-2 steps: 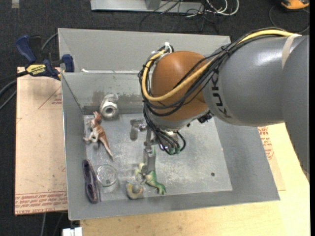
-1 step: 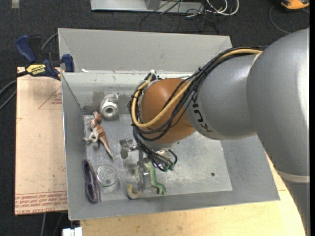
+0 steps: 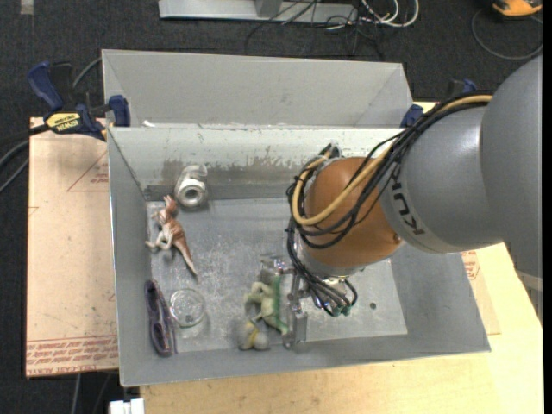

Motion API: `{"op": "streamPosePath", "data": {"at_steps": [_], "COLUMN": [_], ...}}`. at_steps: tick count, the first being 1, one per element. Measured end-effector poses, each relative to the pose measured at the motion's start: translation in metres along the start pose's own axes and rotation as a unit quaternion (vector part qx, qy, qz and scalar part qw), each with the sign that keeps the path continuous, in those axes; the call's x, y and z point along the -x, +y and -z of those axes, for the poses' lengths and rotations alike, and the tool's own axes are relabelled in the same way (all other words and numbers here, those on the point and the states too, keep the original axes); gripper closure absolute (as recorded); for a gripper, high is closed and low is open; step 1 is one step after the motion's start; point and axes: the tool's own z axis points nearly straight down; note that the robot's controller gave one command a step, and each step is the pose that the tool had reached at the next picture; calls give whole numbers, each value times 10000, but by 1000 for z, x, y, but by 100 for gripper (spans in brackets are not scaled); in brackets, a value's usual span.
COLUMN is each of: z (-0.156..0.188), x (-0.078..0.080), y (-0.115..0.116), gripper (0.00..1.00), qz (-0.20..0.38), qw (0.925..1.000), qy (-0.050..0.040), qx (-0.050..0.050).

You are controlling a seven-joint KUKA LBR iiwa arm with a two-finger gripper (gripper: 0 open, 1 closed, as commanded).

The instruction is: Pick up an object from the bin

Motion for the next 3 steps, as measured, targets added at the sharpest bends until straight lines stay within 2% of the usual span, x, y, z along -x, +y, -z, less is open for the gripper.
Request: {"op": "streamPosePath", "data": {"at_steps": [1,2,3], "z": [-20,-20,61], "x": [12,12,29], "y": [11,11,12], "gripper": [100,100,100], "qz": [1497,1496,1533], "qw": [9887,9888,9882], "qy": [2,3,14], "qx": [5,6,12]}}
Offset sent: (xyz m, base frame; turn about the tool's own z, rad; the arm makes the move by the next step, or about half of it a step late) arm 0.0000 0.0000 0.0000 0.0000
